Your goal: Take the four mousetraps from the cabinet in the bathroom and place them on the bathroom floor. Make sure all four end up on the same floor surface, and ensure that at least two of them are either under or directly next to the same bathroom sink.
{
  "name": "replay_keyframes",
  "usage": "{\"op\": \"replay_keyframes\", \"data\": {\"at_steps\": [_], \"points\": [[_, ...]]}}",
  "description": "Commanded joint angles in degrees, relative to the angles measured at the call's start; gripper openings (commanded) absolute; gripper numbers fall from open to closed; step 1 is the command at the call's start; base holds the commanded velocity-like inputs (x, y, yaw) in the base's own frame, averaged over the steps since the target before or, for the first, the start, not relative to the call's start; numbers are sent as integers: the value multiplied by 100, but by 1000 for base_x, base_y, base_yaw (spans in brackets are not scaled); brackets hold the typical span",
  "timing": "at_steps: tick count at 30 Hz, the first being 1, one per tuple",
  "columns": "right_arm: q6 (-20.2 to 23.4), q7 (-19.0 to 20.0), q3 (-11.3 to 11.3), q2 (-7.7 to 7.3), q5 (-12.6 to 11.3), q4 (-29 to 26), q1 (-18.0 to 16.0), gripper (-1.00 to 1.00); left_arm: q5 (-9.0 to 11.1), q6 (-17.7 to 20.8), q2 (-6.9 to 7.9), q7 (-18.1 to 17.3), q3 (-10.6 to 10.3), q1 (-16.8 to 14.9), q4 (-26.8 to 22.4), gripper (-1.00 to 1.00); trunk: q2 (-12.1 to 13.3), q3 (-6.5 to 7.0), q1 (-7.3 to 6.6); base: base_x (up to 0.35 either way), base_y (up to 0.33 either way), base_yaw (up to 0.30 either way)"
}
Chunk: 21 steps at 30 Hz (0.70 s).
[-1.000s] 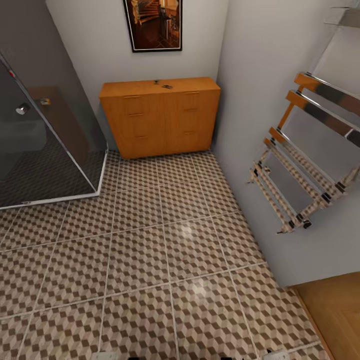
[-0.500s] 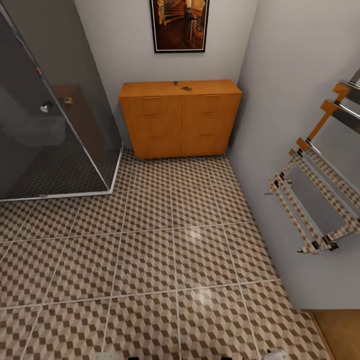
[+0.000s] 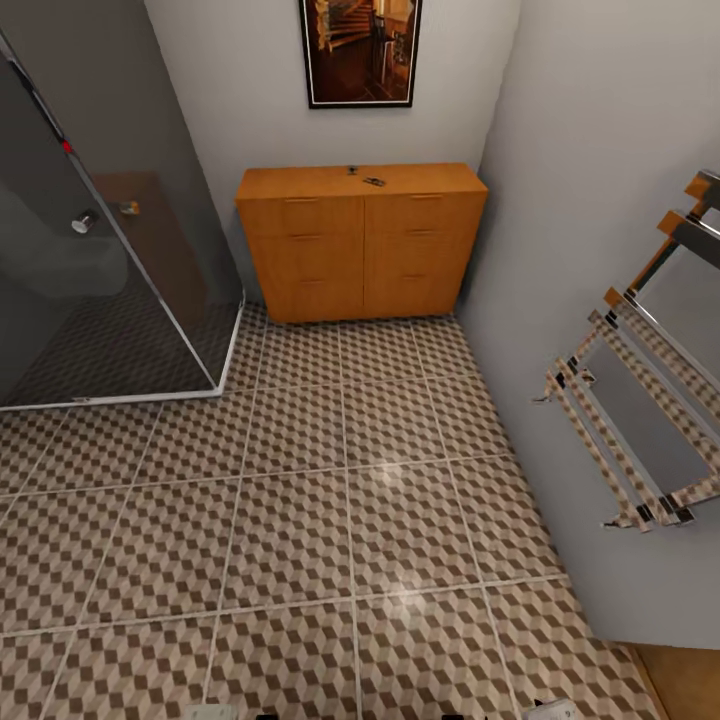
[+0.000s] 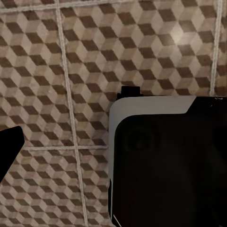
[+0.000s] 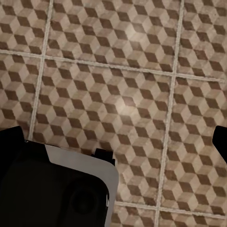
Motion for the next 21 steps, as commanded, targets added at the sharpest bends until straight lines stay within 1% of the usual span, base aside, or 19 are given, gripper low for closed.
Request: {"op": "replay_keyframes", "data": {"at_steps": [1, 6, 15, 21], "points": [[-18, 4, 6, -2, 15, 4, -3, 100, 26, -36, -3, 8, -48, -8, 21, 100, -9, -7, 4, 156, 0, 0], [-19, 8, 6, -2, 15, 7, -3, 100, 26, -36, -2, 8, -48, -8, 21, 100, -9, -4, 4, 156, 0, -53], [-18, 6, 6, -2, 15, 7, -3, 100, 26, -36, -1, 8, -48, -8, 21, 100, -9, 26, 4, 157, 0, -165], [-22, 6, 6, -2, 15, 8, -3, 100, 26, -36, -1, 8, -48, -8, 21, 100, -9, 30, 4, 158, 0, -30]]}}
